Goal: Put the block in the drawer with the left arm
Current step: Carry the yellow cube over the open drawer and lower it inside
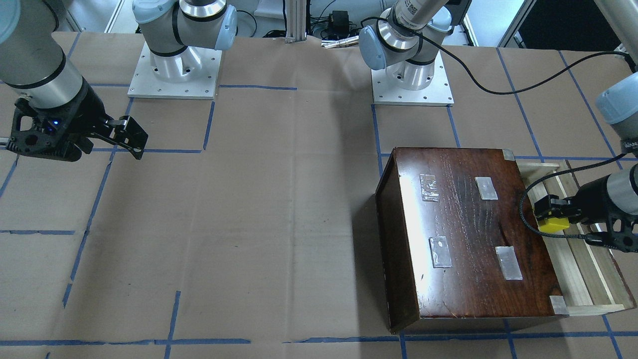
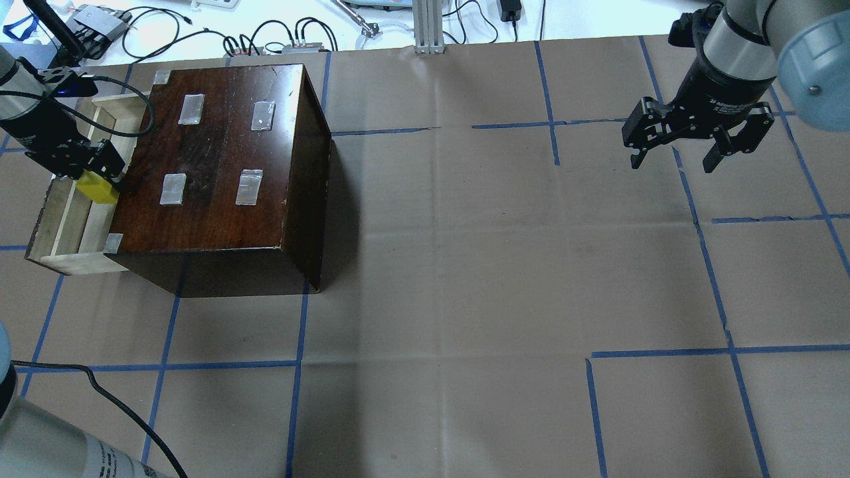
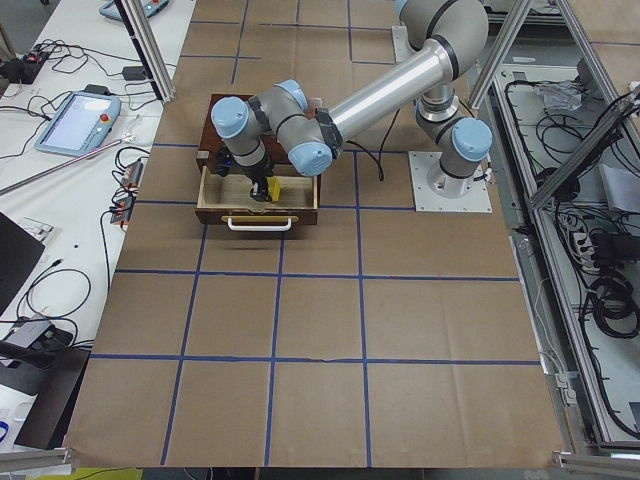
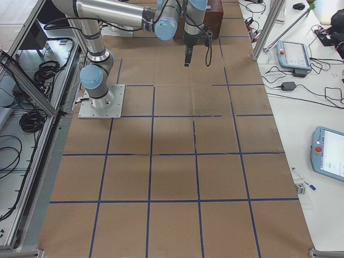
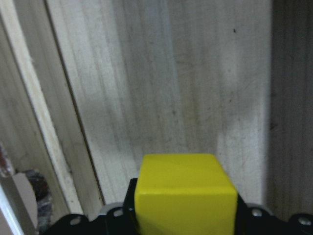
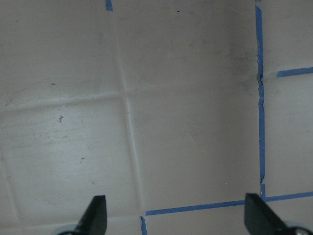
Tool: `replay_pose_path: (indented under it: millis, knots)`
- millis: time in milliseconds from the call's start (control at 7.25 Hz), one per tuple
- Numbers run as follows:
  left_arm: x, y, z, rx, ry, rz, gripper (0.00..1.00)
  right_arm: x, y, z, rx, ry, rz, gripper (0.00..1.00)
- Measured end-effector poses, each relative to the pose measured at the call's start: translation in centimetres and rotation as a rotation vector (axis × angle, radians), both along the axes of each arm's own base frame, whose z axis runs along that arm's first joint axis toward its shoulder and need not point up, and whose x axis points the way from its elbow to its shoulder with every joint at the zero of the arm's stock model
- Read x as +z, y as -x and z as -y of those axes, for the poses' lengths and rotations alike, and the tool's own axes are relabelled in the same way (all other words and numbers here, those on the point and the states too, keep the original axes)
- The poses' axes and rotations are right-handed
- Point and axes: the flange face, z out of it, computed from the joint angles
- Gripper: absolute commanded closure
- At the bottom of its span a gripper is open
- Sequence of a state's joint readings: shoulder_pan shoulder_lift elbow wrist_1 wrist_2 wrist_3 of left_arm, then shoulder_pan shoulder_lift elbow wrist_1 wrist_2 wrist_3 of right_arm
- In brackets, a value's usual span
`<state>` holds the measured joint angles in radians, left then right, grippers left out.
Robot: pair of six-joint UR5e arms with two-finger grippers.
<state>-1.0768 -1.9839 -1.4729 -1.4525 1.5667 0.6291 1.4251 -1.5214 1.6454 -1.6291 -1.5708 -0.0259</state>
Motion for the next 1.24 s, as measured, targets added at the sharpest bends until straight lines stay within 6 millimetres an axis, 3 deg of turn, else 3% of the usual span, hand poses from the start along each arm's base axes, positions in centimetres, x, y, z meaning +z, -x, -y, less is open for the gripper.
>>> replay_pose_path:
  millis: [276,552,690,828,966,1241]
  knots:
    - [-0.69,-0.09,0.21,0.002,-0.003,-0.004,0.59,-0.02,0.00,-0.01,0.000,0.000,0.000,0.00]
    - [-0.61,-0.10,0.34,0.003,0.008,-0.003,0.49,-0.01,0.00,0.00,0.000,0.000,0.000,0.00]
    - [-0.41,-0.10,0.35,0.003,0.012,-0.002,0.40,-0.01,0.00,0.00,-0.001,0.000,0.000,0.00]
    - [-0.25,-0.10,0.35,0.003,0.015,0.000,0.39,-0.01,0.00,-0.01,0.000,0.000,0.000,0.00]
    - [-0.12,-0.10,0.36,0.003,0.018,0.001,0.32,-0.01,0.00,-0.02,0.000,0.000,0.000,0.00]
    - [0.21,-0.16,0.43,0.001,0.023,0.006,0.30,-0.01,0.00,-0.02,0.000,0.000,0.000,0.00]
